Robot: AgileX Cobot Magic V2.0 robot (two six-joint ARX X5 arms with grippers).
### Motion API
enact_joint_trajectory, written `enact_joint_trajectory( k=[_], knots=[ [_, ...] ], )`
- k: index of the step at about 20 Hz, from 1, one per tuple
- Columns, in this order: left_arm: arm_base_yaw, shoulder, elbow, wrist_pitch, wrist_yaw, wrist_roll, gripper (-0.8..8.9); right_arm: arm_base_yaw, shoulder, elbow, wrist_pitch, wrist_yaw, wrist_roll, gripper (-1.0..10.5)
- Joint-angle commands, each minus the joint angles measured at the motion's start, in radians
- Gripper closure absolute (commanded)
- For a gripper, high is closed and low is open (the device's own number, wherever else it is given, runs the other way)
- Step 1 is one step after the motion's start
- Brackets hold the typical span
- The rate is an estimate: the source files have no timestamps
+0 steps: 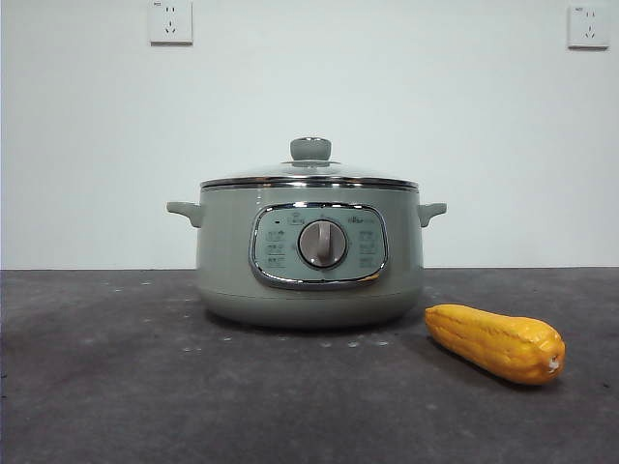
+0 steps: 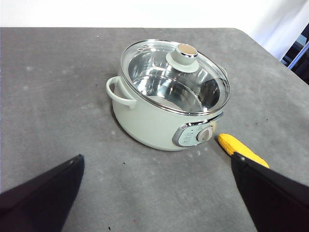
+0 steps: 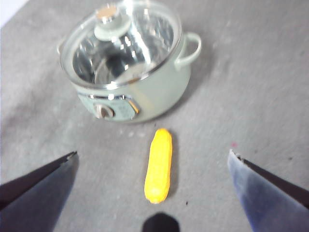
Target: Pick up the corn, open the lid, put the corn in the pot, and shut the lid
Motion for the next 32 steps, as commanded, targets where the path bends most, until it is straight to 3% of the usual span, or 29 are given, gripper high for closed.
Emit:
enact_joint_trajectory(
  k=[1,4,9,11,18,22,25,30,32],
  knots=[
    [-0.002,-0.002,0.006,0.005,0.003,0.002,1.49,0.042,0.076,0.004,0.001,-0.002,-0.004,3.2],
    [-0.002,-0.002,0.006,0.004,0.003,0.001,1.5,0.126,0.241,0.004,0.007,0.018,-0.007,3.2],
    [-0.002,-0.002,0.006,0.002,0.003,0.001,1.5,0.246,0.521,0.004,0.015,0.13,-0.012,3.2],
    [-0.002,-0.002,0.006,0.002,0.003,0.001,1.5,0.289,0.622,0.004,0.035,0.159,-0.011,3.9],
    [-0.002,0.0,0.006,0.002,0.002,0.001,1.5,0.402,0.84,0.004,0.093,0.29,0.036,3.9],
    [-0.002,0.0,0.006,0.004,-0.001,0.002,1.5,0.428,0.892,0.003,0.135,0.298,0.076,5.3],
    [-0.002,0.001,0.006,0.004,-0.001,0.002,1.5,0.433,0.892,0.003,0.144,0.323,0.084,8.1],
    [-0.002,0.01,0.006,0.002,-0.001,0.002,1.5,0.433,0.892,0.003,0.148,0.324,0.083,9.6],
    [-0.002,0.011,0.006,0.002,-0.001,0.002,1.5,0.433,0.891,0.003,0.164,0.324,0.083,9.6]
  ],
)
